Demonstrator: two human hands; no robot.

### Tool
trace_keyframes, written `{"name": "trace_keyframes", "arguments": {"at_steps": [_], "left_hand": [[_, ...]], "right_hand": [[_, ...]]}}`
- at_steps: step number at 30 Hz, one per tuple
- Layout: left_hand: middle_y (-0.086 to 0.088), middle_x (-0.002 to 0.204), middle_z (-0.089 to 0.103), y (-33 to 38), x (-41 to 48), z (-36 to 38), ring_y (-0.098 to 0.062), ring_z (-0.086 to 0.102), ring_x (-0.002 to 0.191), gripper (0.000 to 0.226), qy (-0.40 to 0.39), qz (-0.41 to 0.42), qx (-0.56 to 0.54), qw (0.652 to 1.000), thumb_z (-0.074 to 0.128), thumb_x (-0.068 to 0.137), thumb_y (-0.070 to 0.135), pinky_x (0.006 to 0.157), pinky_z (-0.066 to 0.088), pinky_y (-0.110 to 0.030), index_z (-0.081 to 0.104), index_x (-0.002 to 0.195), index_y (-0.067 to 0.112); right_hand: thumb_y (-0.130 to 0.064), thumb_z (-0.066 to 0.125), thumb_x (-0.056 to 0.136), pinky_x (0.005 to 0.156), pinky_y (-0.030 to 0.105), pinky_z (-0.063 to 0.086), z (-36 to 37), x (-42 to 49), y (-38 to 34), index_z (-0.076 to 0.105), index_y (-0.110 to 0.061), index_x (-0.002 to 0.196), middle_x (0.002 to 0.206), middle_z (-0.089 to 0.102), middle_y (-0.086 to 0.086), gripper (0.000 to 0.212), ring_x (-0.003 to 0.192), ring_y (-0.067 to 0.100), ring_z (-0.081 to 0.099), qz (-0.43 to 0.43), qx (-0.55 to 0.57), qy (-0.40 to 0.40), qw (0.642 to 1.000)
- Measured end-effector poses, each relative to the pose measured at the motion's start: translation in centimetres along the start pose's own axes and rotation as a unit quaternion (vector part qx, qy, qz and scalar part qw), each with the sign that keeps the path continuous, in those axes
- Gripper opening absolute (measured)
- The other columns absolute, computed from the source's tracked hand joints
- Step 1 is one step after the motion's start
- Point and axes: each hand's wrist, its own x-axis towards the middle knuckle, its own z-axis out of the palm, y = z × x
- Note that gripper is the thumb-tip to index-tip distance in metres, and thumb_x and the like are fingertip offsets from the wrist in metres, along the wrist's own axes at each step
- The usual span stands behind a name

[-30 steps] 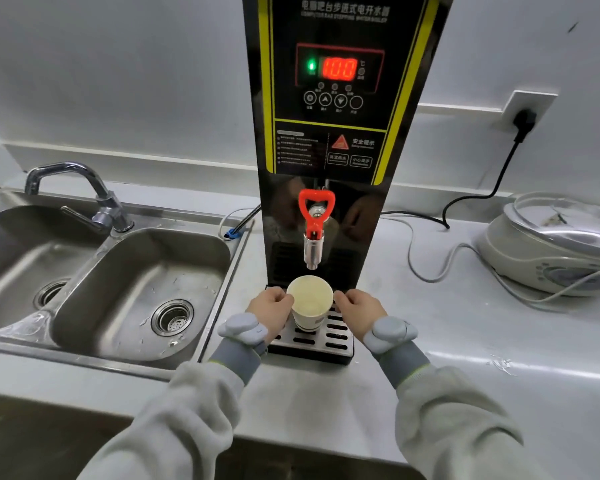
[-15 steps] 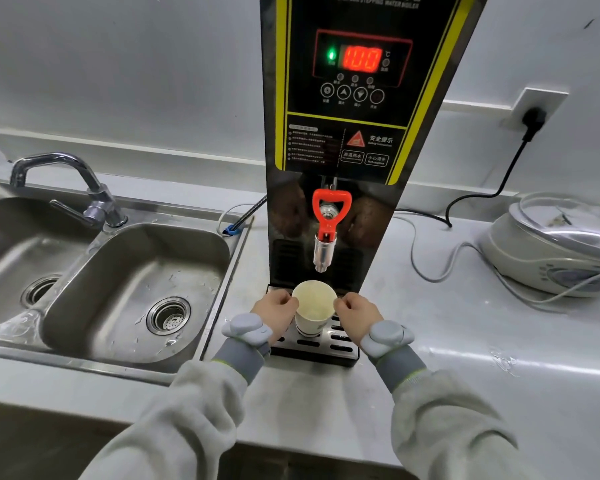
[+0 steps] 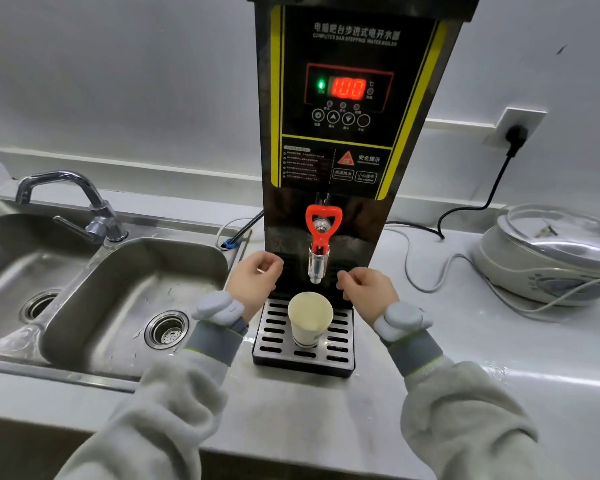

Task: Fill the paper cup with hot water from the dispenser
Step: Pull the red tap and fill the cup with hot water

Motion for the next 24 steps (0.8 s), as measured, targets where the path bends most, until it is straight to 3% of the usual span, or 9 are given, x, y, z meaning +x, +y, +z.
{"name": "trace_keyframes", "arguments": {"at_steps": [4,7,10,12,15,19,24], "left_hand": [[0.006,0.071,0.054,4.8,-0.3,-1.8,-0.014,0.053,0.064,0.015,0.011,0.111,-0.029,0.993,0.051,0.087,0.016,0.063,0.043,-0.024,0.058,0.084,0.028],[0.008,0.072,0.052,7.5,-0.9,-2.6,-0.004,0.048,0.062,0.013,0.001,0.178,0.000,0.984,0.050,0.088,0.014,0.058,0.041,-0.010,0.058,0.095,0.022],[0.008,0.076,0.054,8.9,-1.6,-3.1,-0.004,0.050,0.066,0.013,-0.015,0.238,0.072,0.968,0.051,0.087,0.015,0.062,0.042,-0.011,0.056,0.092,0.026],[0.004,0.084,0.058,9.4,-1.7,-3.1,-0.015,0.055,0.075,0.013,-0.029,0.259,0.119,0.958,0.051,0.087,0.018,0.072,0.047,-0.024,0.055,0.093,0.028],[0.004,0.093,0.058,10.0,-2.2,-2.9,-0.018,0.057,0.081,0.015,-0.029,0.280,0.188,0.941,0.050,0.087,0.022,0.078,0.051,-0.033,0.056,0.101,0.025],[0.006,0.099,0.058,10.8,-2.7,-2.6,-0.015,0.055,0.084,0.018,-0.005,0.300,0.252,0.920,0.047,0.089,0.024,0.079,0.051,-0.034,0.056,0.104,0.021],[0.005,0.089,0.057,11.0,-3.3,-2.6,-0.017,0.055,0.080,0.016,0.006,0.326,0.297,0.898,0.042,0.091,0.026,0.073,0.052,-0.037,0.056,0.096,0.019]], "right_hand": [[-0.026,0.050,0.088,0.074,0.035,0.048,-2.7,-0.5,-3.7,0.062,-0.007,0.080,0.080,0.067,0.011,0.024,0.079,0.027,0.059,-0.097,0.034,0.060,0.993],[-0.020,0.053,0.087,0.063,0.010,0.040,-4.1,-1.2,-5.9,0.061,-0.019,0.085,0.072,0.059,-0.009,0.009,0.066,0.006,0.052,-0.155,0.063,0.084,0.982],[-0.015,0.051,0.088,0.062,0.020,0.043,-4.8,-1.9,-7.3,0.060,-0.014,0.099,0.072,0.054,-0.009,0.014,0.059,0.007,0.046,-0.200,0.065,0.084,0.974],[-0.013,0.049,0.088,0.066,0.029,0.047,-5.0,-2.0,-7.8,0.059,-0.015,0.103,0.078,0.055,-0.009,0.018,0.061,0.009,0.047,-0.219,0.040,0.092,0.971],[-0.015,0.050,0.088,0.072,0.032,0.050,-5.3,-2.3,-8.3,0.059,-0.018,0.104,0.090,0.058,-0.006,0.019,0.064,0.008,0.049,-0.239,-0.006,0.100,0.966],[-0.020,0.050,0.088,0.082,0.040,0.052,-5.4,-2.9,-8.9,0.060,-0.020,0.101,0.089,0.057,-0.008,0.017,0.072,0.012,0.053,-0.253,-0.043,0.098,0.961],[-0.023,0.048,0.091,0.086,0.044,0.049,-5.6,-3.6,-9.1,0.062,-0.017,0.100,0.092,0.062,-0.004,0.018,0.083,0.013,0.054,-0.263,-0.104,0.106,0.953]]}}
